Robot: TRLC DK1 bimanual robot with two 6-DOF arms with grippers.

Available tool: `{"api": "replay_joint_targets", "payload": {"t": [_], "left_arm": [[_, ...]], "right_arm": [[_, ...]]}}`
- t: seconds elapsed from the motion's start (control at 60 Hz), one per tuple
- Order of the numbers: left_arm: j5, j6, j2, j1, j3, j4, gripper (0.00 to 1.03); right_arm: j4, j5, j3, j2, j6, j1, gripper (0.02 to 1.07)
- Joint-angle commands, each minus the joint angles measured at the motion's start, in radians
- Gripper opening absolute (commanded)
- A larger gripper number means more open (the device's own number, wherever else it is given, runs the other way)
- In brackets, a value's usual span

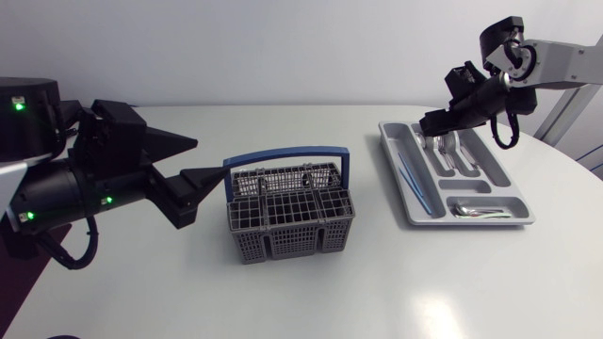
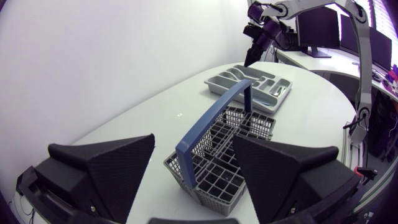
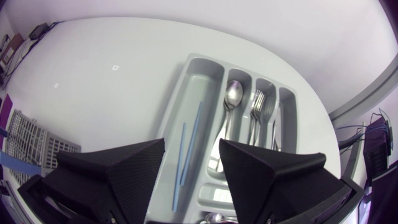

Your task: Unload the cutlery basket into the drawer organizer.

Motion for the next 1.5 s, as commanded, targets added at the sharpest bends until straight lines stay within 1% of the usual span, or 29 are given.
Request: {"api": "replay_joint_targets", "payload": {"t": [0.0,0.083,0.3,0.483,0.667,0.933,1.1,1.217,1.483], "left_arm": [[-0.004,0.019,-0.014,0.011,-0.043,-0.006,0.87],[-0.004,0.020,-0.015,0.028,-0.071,0.012,0.87],[-0.004,0.025,0.009,0.030,-0.126,0.055,0.87],[-0.004,0.080,0.120,0.034,-0.135,0.075,0.87],[-0.004,0.101,0.239,0.030,-0.126,0.150,0.87],[-0.006,0.123,0.377,0.036,-0.095,0.244,0.87],[-0.007,0.134,0.448,0.034,-0.065,0.279,0.87],[-0.012,0.138,0.483,0.037,-0.045,0.299,0.87],[-0.018,0.144,0.543,0.039,0.018,0.304,0.87]], "right_arm": [[0.017,-0.003,-0.081,-0.082,0.010,0.042,0.66],[0.020,-0.005,-0.131,-0.132,0.016,0.082,0.66],[0.045,-0.008,-0.255,-0.201,0.032,0.188,0.66],[0.068,-0.008,-0.351,-0.230,0.035,0.278,0.66],[0.076,-0.008,-0.400,-0.255,0.056,0.346,0.66],[0.077,-0.002,-0.436,-0.279,0.065,0.380,0.66],[0.079,-0.002,-0.453,-0.293,0.075,0.392,0.66],[0.082,0.000,-0.470,-0.301,0.079,0.404,0.66],[0.083,0.003,-0.484,-0.316,0.096,0.435,0.66]]}}
